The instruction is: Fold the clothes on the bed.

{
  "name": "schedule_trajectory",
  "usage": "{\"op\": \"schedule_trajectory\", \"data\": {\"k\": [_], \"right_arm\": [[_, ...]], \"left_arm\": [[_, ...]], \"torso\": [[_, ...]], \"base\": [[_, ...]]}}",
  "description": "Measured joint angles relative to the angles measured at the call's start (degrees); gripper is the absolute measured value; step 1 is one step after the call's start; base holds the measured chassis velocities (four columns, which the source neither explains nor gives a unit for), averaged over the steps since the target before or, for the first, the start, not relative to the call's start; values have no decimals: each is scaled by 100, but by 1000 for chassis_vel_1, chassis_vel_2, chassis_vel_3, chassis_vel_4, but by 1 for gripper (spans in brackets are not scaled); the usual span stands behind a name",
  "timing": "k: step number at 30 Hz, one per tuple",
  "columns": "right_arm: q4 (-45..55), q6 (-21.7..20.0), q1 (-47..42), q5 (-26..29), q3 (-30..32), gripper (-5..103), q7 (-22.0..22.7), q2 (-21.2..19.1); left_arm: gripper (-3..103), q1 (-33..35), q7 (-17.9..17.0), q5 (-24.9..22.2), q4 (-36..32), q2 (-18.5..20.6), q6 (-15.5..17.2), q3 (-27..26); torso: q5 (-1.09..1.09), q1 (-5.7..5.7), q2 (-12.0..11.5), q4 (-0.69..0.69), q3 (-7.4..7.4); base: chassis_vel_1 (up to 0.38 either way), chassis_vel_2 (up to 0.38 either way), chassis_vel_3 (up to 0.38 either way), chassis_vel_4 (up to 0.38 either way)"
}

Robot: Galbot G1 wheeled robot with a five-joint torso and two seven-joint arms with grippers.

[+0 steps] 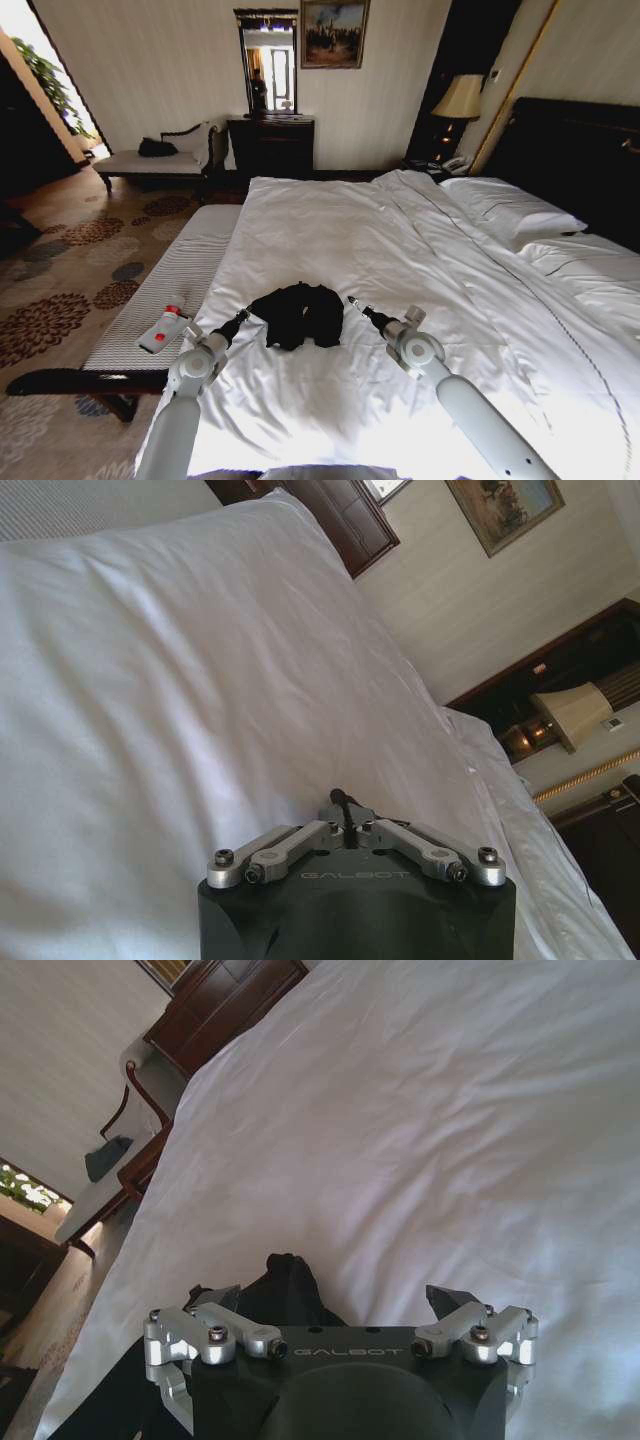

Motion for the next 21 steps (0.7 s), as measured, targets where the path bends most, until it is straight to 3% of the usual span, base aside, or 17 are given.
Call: {"op": "schedule_trajectory", "data": {"k": [11, 14, 18, 19, 21], "right_arm": [[-491, -23, 305, -323, -437, 100, -216, 140], [-563, -6, 368, -354, -489, 92, -249, 207], [-606, 41, 409, -412, -531, 69, -328, 221], [-606, 41, 409, -412, -531, 69, -328, 221], [-602, 69, 403, -429, -528, 58, -347, 237]], "left_arm": [[0, -40, 7, 41, 61, 2, -11, 28], [0, -42, 9, 66, 81, -12, -19, 29], [0, -47, 14, 92, 123, -16, -26, 26], [0, -47, 14, 92, 123, -16, -26, 26], [0, -64, 15, 99, 149, -13, -26, 26]], "torso": [[0, 0, 0, 0, 0], [0, 0, 0, 1, 0], [0, 0, 0, 0, 0], [0, 0, 0, 0, 0], [0, 0, 0, 1, 0]], "base": [[0, 0, 0, 0], [0, 0, 0, 0], [0, 0, 0, 0], [0, 0, 0, 0], [0, 0, 0, 0]]}}
